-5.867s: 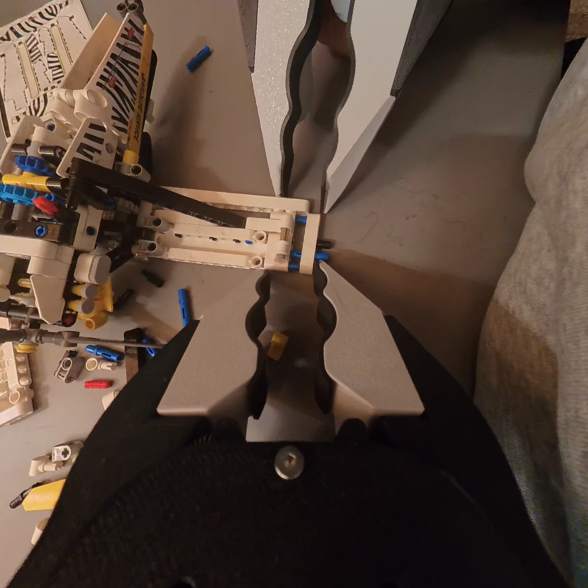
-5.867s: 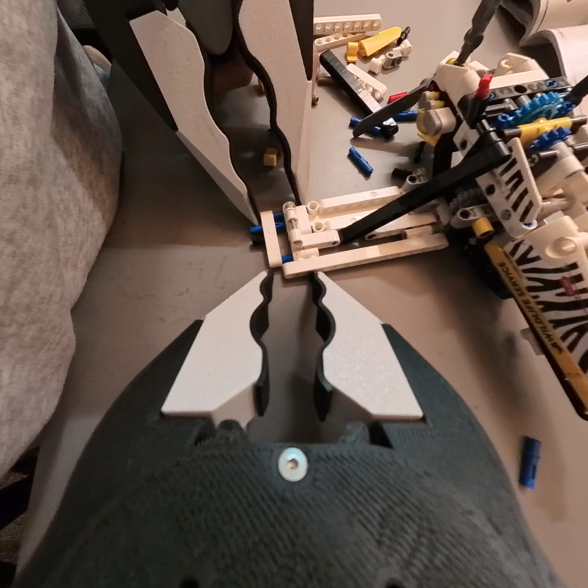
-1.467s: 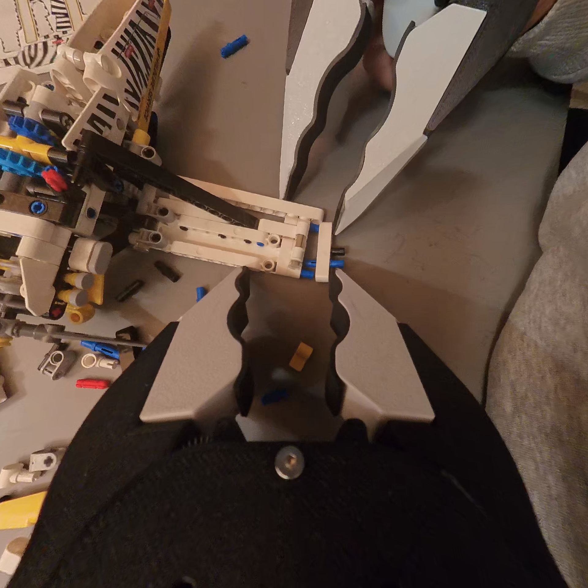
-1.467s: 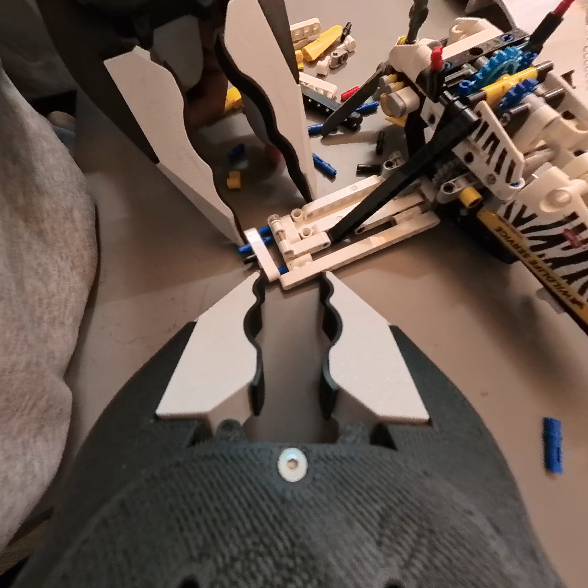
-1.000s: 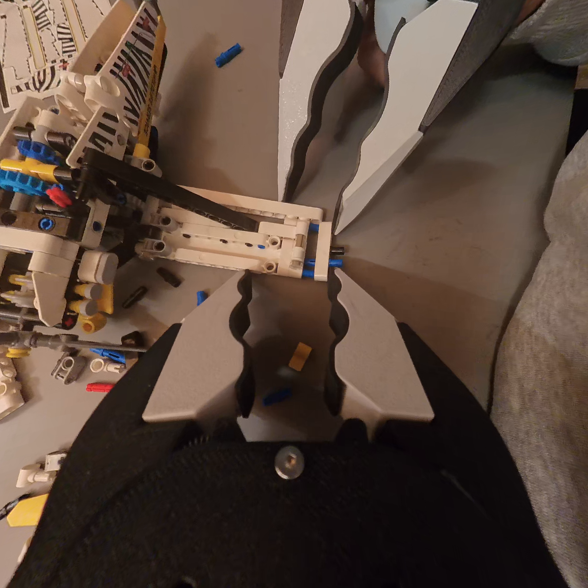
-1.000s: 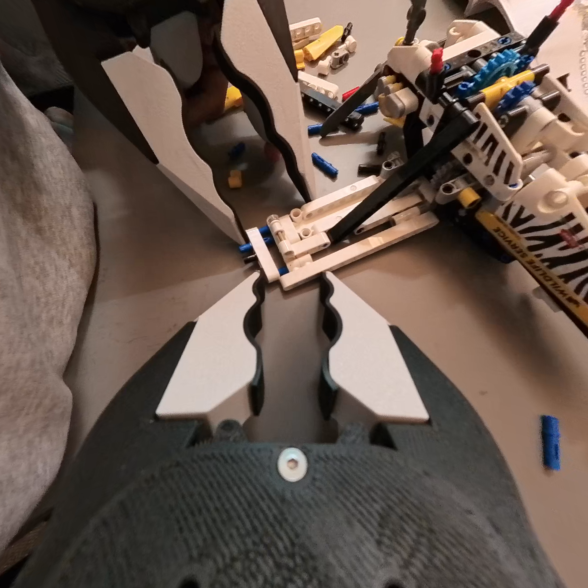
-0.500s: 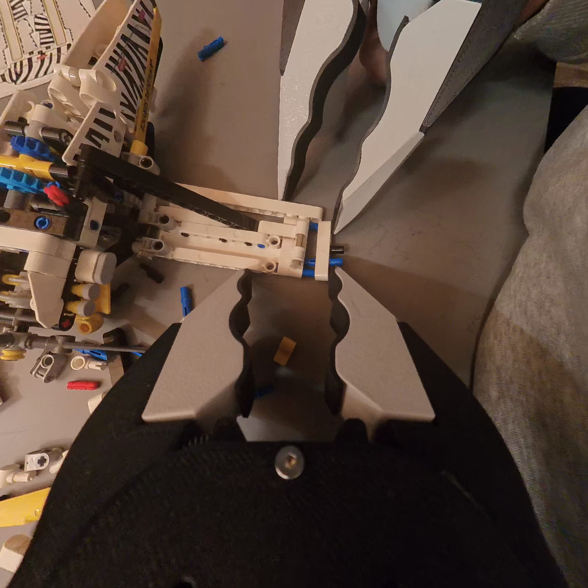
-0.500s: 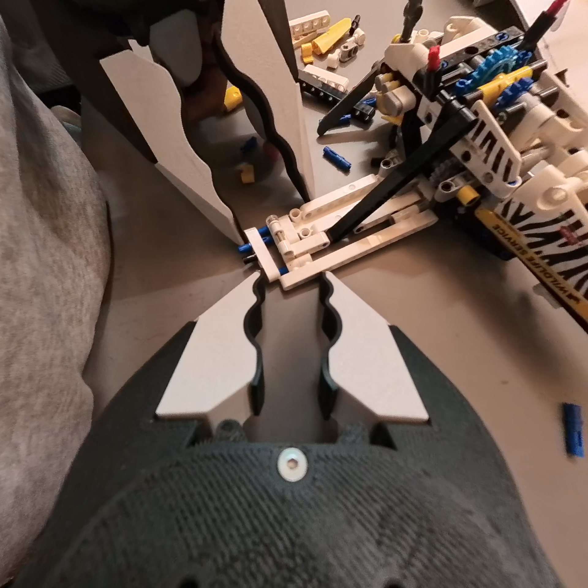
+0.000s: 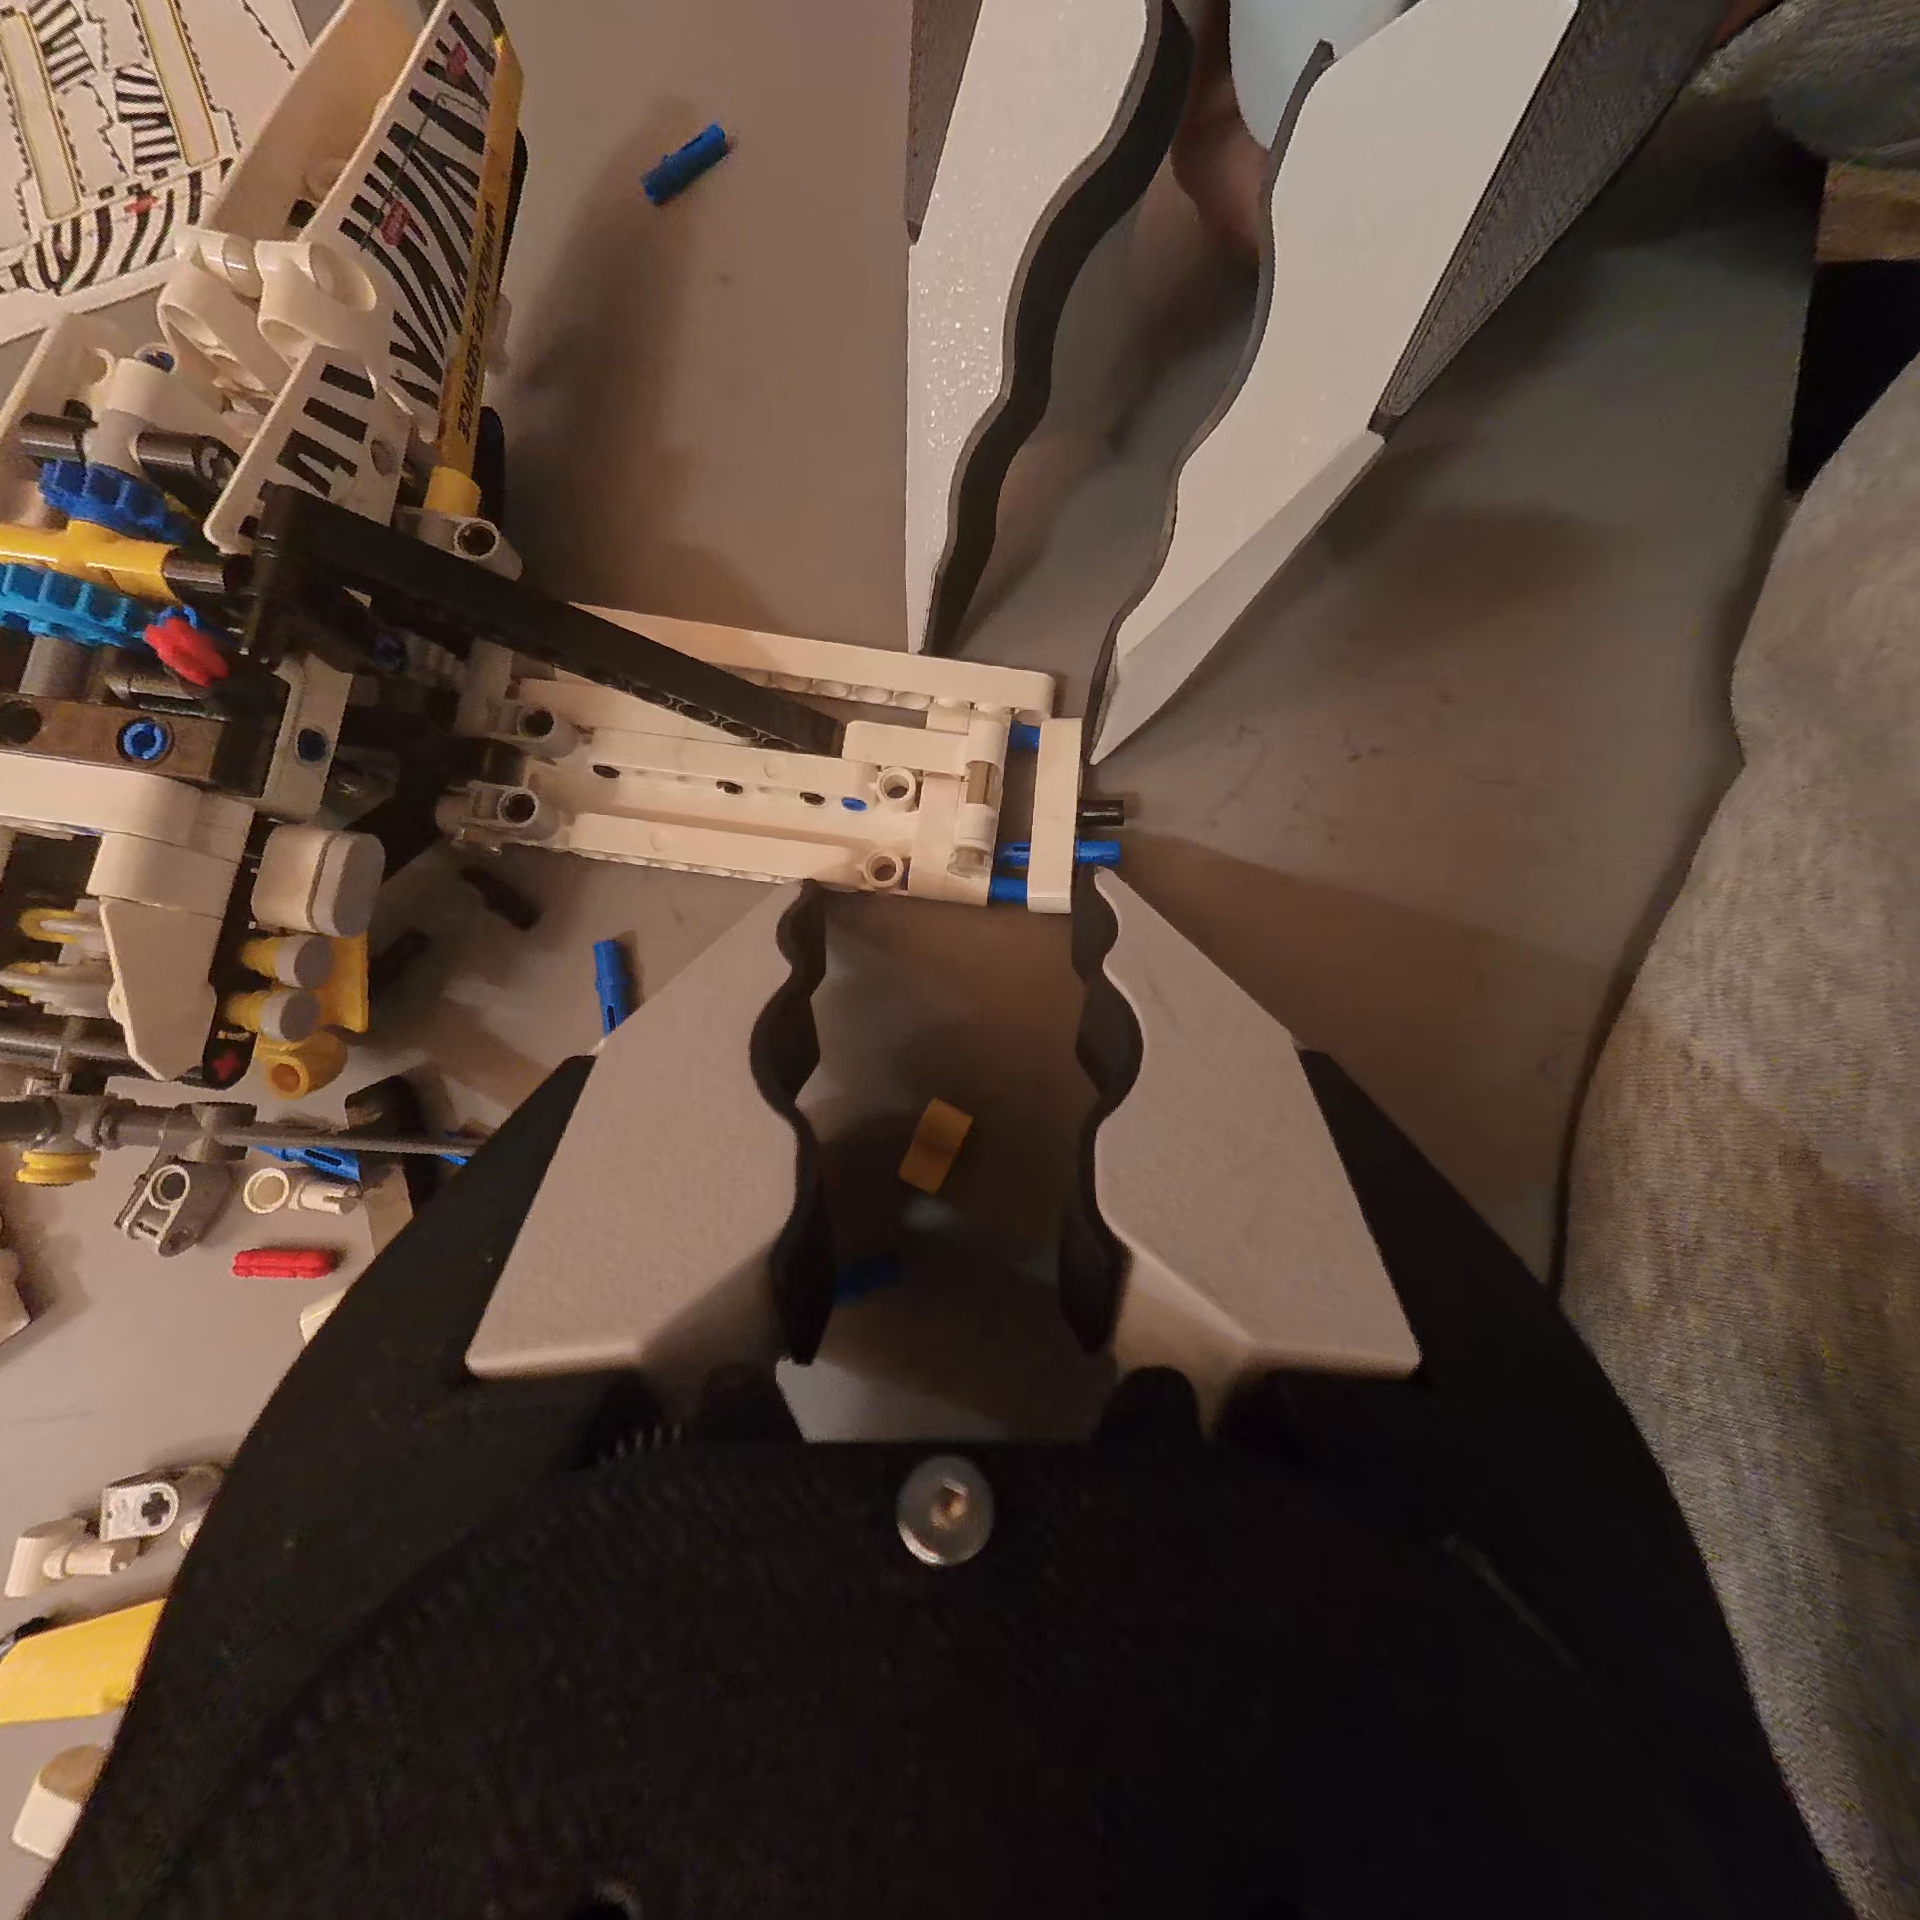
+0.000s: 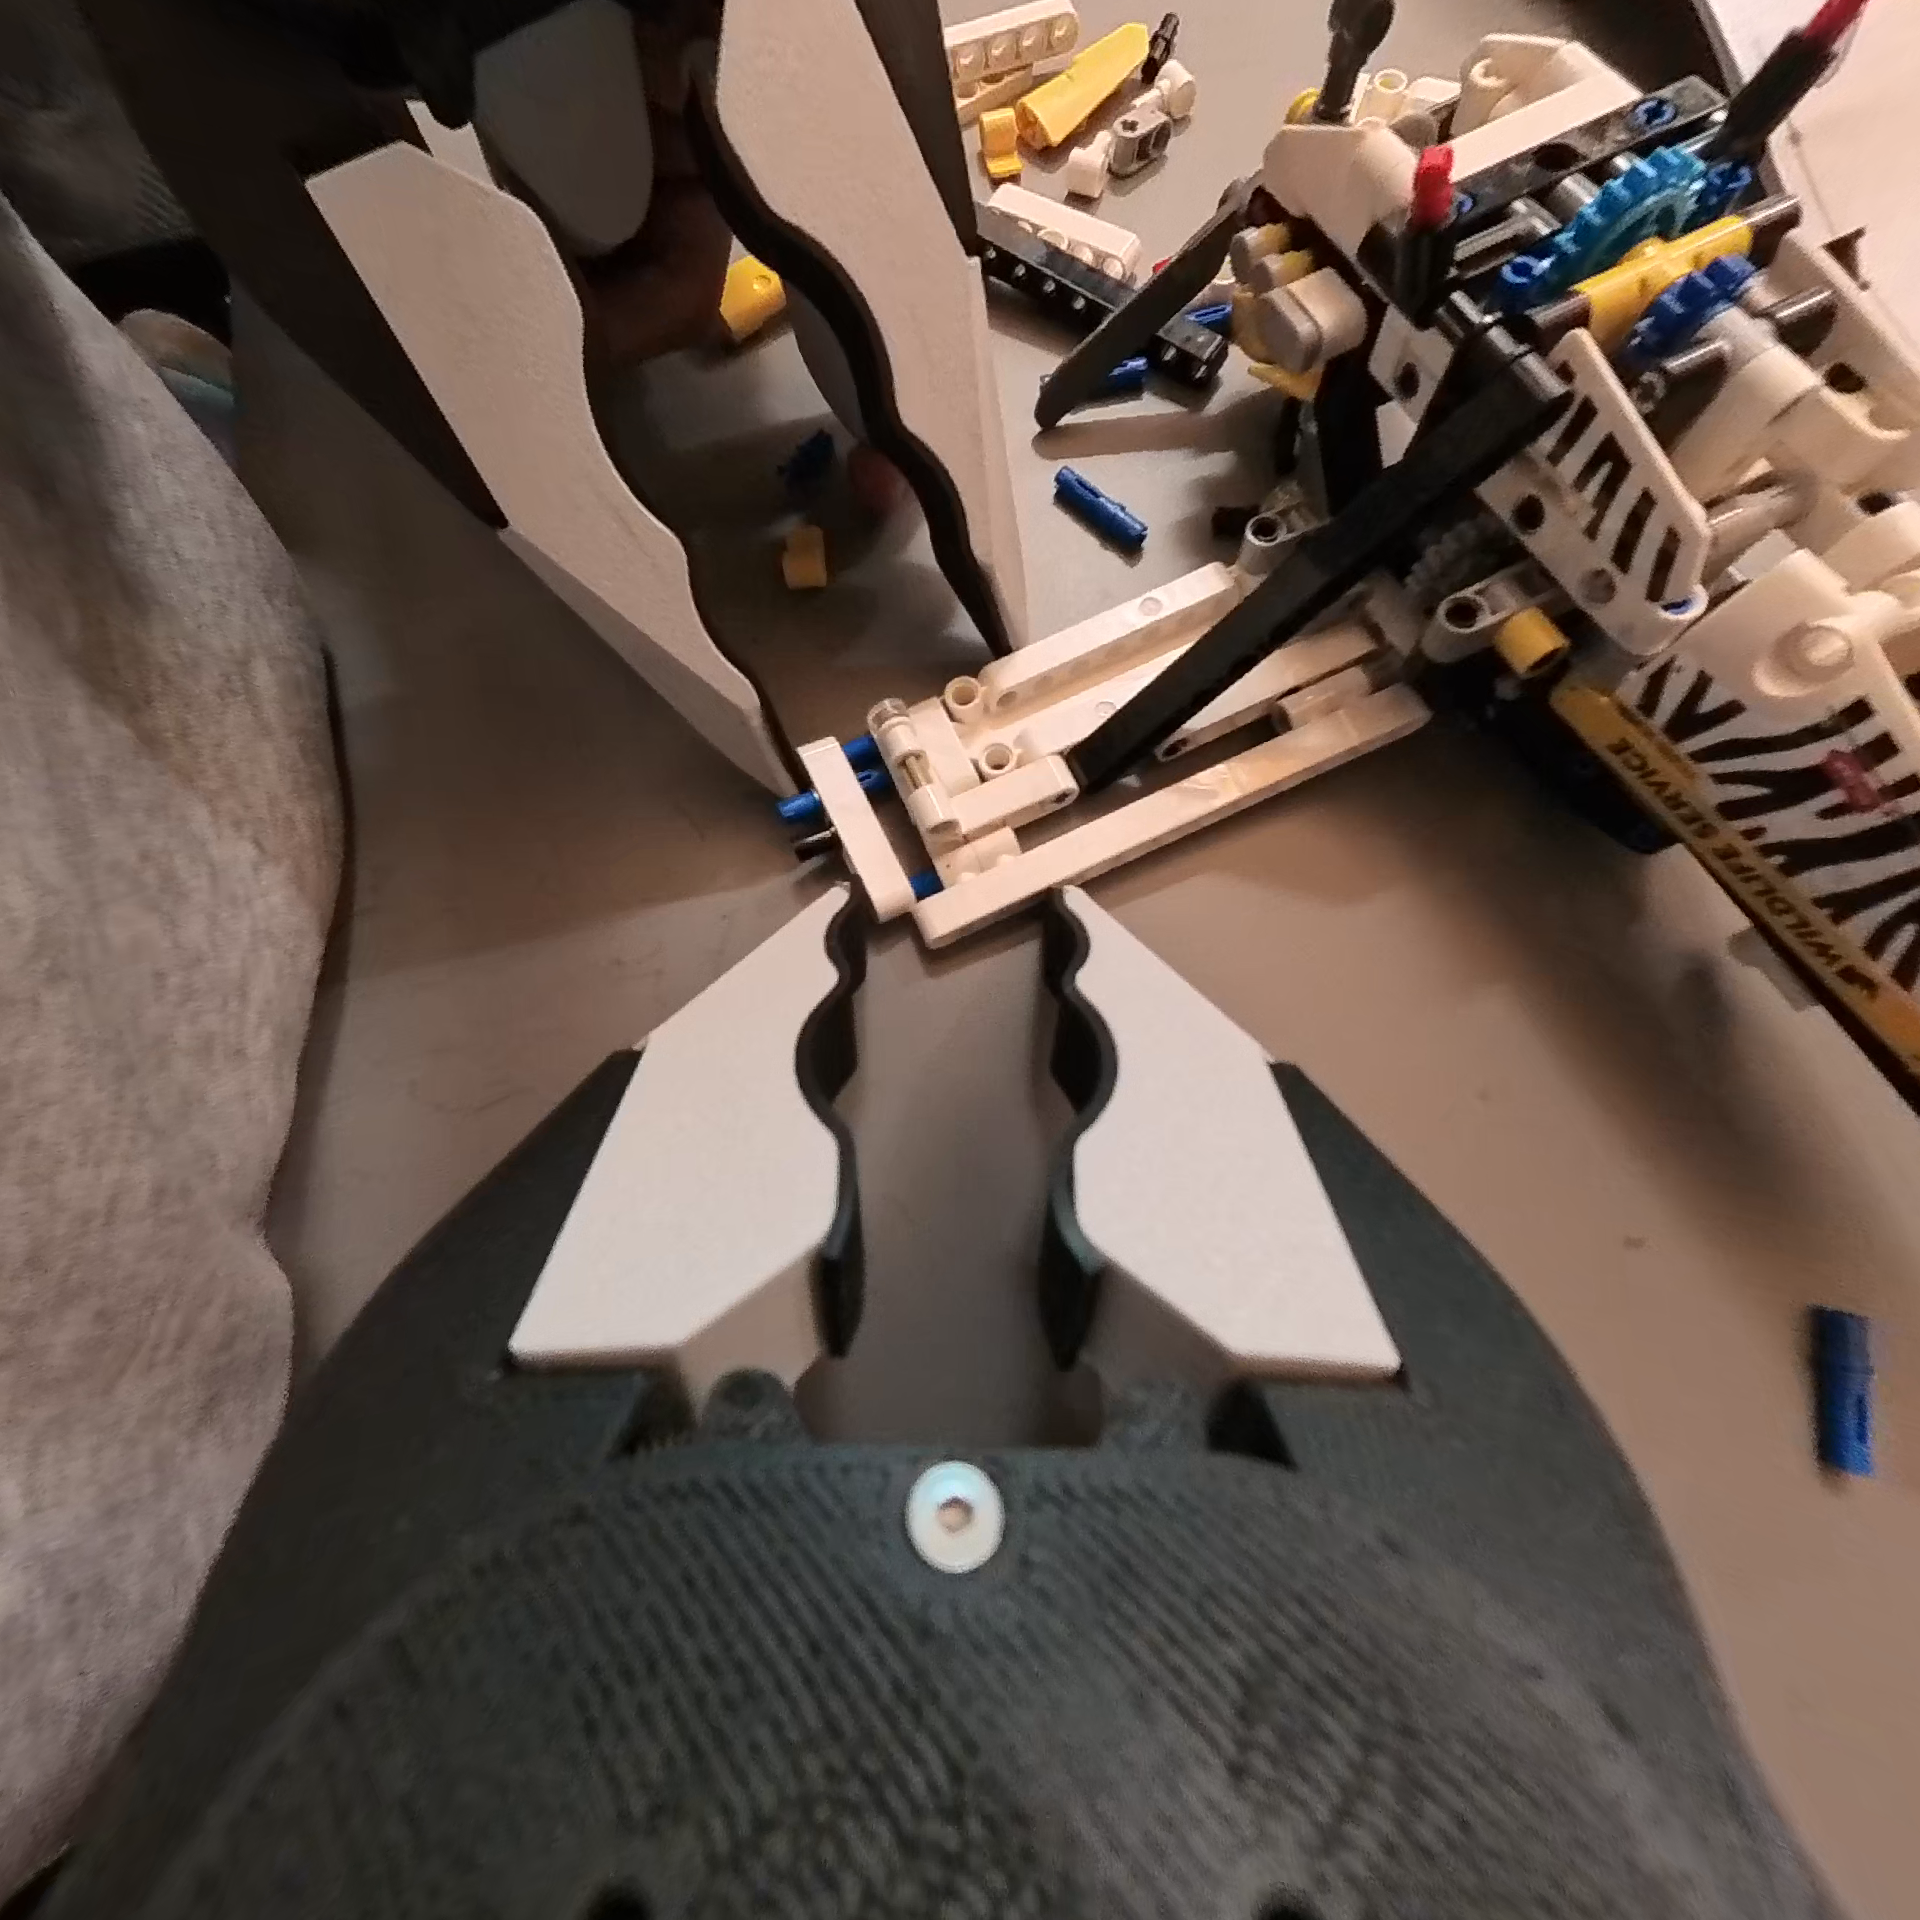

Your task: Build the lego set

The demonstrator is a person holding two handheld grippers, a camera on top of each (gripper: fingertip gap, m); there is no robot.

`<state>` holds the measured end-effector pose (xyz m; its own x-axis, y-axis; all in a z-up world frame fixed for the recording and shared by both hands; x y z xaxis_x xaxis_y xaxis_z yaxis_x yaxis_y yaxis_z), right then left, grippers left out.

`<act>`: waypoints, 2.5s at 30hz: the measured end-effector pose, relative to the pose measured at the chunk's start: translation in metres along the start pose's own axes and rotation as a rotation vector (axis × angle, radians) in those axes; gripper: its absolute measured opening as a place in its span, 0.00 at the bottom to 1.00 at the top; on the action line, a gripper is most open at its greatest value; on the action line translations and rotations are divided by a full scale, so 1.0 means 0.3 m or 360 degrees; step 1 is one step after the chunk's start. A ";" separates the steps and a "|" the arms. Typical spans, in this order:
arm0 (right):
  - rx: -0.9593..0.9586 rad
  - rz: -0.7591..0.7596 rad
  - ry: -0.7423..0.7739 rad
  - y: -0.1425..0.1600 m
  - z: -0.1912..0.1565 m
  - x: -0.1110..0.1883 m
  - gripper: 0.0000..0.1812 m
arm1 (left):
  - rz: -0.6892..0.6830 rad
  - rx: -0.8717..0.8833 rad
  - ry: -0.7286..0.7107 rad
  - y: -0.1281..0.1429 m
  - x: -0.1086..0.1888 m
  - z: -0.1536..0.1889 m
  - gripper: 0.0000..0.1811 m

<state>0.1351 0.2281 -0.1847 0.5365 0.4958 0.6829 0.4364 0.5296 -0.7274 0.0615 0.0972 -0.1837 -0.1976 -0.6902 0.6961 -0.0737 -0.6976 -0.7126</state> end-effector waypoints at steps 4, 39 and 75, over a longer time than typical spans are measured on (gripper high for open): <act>-0.0019 0.0002 0.0001 0.002 0.001 0.002 0.18 | 0.0000 0.0014 0.0011 0.000 -0.001 -0.004 0.26; 0.0097 -0.0035 0.0011 -0.002 -0.001 -0.007 0.19 | -0.0029 -0.0042 0.0080 0.001 -0.001 -0.030 0.26; 0.0169 -0.0029 0.0029 0.002 -0.002 -0.012 0.18 | -0.0038 -0.0132 0.0057 0.006 -0.001 -0.039 0.26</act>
<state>0.1339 0.2261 -0.1875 0.5425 0.4733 0.6940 0.3678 0.6090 -0.7028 0.0501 0.0985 -0.1861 -0.2296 -0.6650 0.7107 -0.1595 -0.6946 -0.7015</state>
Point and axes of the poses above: each gripper's, where its closed fingertips meet, x back along the fingers, y out of its underside, z = x × y across the jaws, the point moved 9 cm from there along x, back along the fingers, and after that the axes turned 9 degrees about x, right-handed, at the moved point
